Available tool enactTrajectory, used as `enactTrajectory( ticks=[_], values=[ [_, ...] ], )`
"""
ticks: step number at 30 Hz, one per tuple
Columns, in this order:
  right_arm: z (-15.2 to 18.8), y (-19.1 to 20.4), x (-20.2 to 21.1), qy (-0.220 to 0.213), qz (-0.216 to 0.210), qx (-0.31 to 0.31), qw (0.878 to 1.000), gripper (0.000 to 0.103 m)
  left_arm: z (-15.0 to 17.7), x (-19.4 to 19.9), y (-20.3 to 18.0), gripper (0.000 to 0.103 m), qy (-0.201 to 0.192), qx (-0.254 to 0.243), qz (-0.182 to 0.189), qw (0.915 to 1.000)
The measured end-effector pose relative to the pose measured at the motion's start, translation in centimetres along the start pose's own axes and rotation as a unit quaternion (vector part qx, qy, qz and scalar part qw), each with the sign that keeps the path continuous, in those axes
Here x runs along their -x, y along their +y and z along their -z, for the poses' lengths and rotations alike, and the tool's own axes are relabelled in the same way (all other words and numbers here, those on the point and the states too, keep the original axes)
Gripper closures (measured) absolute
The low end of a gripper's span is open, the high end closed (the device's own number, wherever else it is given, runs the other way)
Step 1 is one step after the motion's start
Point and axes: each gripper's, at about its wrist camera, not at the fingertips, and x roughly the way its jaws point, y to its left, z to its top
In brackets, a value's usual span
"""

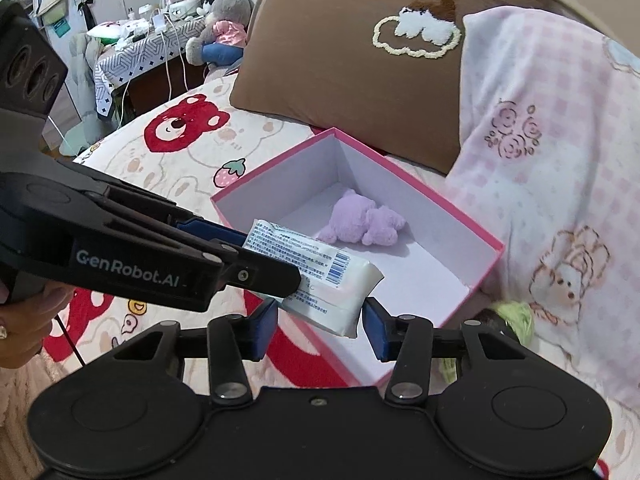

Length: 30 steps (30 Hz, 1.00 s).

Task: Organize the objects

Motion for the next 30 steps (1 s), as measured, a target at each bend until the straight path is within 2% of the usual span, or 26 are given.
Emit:
enactTrajectory(
  ticks=[5,11,16,21,25,30],
  values=[
    [-1.7,-0.3,-2.1,-0.003,-0.011,0.008,1.0,0.053,-0.9,-0.8,2.7,0.069,-0.022,0.02,-0.001,0.9996],
    [-2.0,-0.8,-6.0,0.001,-0.034,-0.007,0.999,0.054,-1.1,-3.1,6.2,0.069,-0.014,0.042,-0.01,0.999],
    [-2.0,-1.4,-8.7,0.009,-0.034,-0.018,0.999,0.054,-1.2,-5.1,7.7,0.069,-0.015,0.028,-0.025,0.9992],
    [-1.9,-2.6,-11.3,0.022,-0.029,-0.06,0.998,0.054,-1.9,-7.7,8.8,0.069,-0.004,0.028,-0.025,0.9993],
    [-1.7,-3.7,-13.4,0.043,-0.023,-0.089,0.995,0.054,-2.8,-10.0,9.1,0.07,-0.004,0.019,-0.023,0.9995],
    [-1.7,-4.8,-15.6,0.069,-0.012,-0.096,0.993,0.055,-2.1,-12.7,9.3,0.069,0.009,0.01,-0.031,0.9994]
  ],
)
